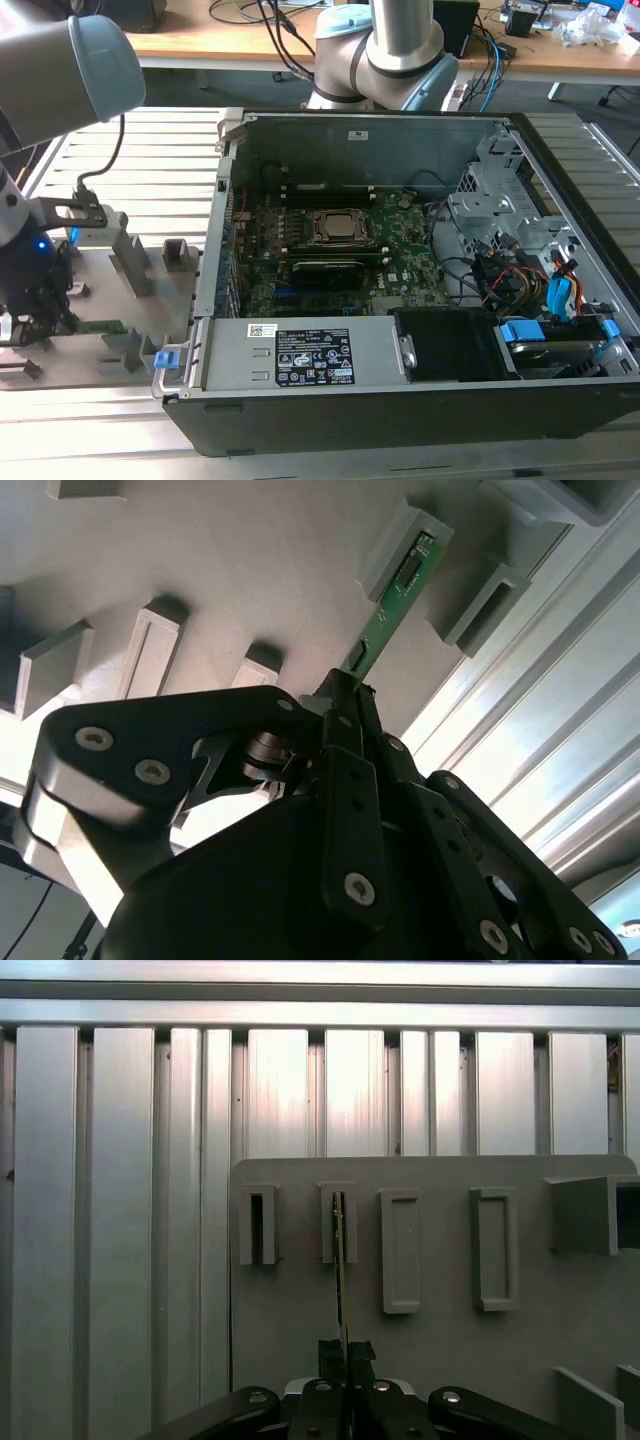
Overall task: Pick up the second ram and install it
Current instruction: 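Pick up the second ram and move it above second insertion slot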
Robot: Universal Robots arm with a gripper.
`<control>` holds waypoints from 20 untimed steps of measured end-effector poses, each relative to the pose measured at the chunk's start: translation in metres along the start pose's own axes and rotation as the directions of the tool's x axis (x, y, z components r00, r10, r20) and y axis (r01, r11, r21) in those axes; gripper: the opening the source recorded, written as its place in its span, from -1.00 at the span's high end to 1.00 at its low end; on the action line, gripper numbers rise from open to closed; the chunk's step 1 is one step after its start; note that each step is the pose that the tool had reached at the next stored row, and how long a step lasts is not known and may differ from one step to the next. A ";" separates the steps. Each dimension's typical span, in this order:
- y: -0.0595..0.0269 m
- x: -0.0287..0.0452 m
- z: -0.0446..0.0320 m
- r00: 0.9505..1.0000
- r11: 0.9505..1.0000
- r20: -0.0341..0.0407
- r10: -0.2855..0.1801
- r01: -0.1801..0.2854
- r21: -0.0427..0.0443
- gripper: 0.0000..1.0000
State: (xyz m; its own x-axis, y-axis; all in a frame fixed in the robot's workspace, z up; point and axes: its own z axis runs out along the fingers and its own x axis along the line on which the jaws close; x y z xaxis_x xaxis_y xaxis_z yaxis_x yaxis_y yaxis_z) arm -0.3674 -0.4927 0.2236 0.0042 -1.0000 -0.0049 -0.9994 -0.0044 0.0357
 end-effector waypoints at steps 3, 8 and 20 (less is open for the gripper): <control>0.0001 0.0000 -0.0023 1.000 1.000 0.000 0.000 0.000 0.000 0.73; 0.0002 0.0000 -0.0066 1.000 1.000 0.000 0.000 0.000 0.000 0.73; 0.0007 -0.0001 -0.0205 1.000 1.000 0.000 0.000 0.000 0.000 0.73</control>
State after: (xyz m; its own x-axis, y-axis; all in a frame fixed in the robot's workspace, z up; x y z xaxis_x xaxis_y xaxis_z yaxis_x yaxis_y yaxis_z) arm -0.3674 -0.4927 0.2441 0.0042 -1.0000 -0.0049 -0.9994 -0.0044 0.0356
